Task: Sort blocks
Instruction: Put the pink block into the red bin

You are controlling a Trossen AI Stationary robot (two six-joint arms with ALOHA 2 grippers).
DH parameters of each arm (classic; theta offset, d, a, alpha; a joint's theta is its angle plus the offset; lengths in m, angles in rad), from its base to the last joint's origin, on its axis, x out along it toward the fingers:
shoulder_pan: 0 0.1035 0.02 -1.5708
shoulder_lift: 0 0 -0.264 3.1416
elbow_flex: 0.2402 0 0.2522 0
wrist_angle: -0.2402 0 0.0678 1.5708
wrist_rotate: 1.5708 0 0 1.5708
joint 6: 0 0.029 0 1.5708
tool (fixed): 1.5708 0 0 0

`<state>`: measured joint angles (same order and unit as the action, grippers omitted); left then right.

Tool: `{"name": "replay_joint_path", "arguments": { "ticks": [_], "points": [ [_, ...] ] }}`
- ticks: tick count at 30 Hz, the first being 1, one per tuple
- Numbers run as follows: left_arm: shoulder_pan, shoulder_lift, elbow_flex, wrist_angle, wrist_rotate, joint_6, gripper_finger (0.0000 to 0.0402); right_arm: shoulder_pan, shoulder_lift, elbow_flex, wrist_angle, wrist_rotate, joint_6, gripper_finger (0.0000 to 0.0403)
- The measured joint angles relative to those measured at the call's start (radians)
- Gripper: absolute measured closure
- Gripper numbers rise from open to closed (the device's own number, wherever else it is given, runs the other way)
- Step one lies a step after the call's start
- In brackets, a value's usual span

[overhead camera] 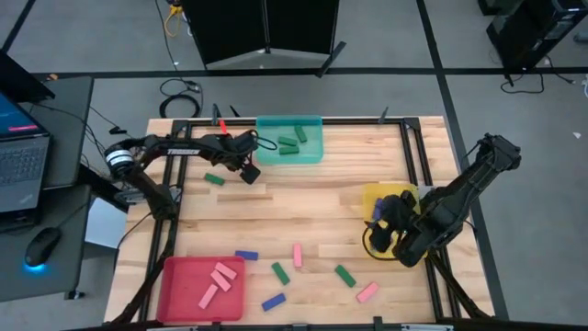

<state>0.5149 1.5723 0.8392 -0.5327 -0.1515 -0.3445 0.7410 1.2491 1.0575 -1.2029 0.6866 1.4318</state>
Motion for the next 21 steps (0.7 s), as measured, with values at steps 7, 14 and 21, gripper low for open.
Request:
{"name": "replay_joint_path", "arguments": {
  "ticks": [7,14,21],
  "points": [
    [0.014,0.069,0.005,0.029,0.059,0.003,0.0143,-0.002,0.000,0.018,0.102,0.063,-0.150,0.0083],
    [0.014,0.060,0.004,0.006,0.077,0.013,0.0306,-0.004,0.000,0.018,0.103,0.075,-0.154,0.0085],
    [0.005,-0.004,-0.004,-0.081,0.093,0.087,0.0300,-0.004,0.000,0.018,0.115,0.105,-0.195,0.0084]
  ]
}}
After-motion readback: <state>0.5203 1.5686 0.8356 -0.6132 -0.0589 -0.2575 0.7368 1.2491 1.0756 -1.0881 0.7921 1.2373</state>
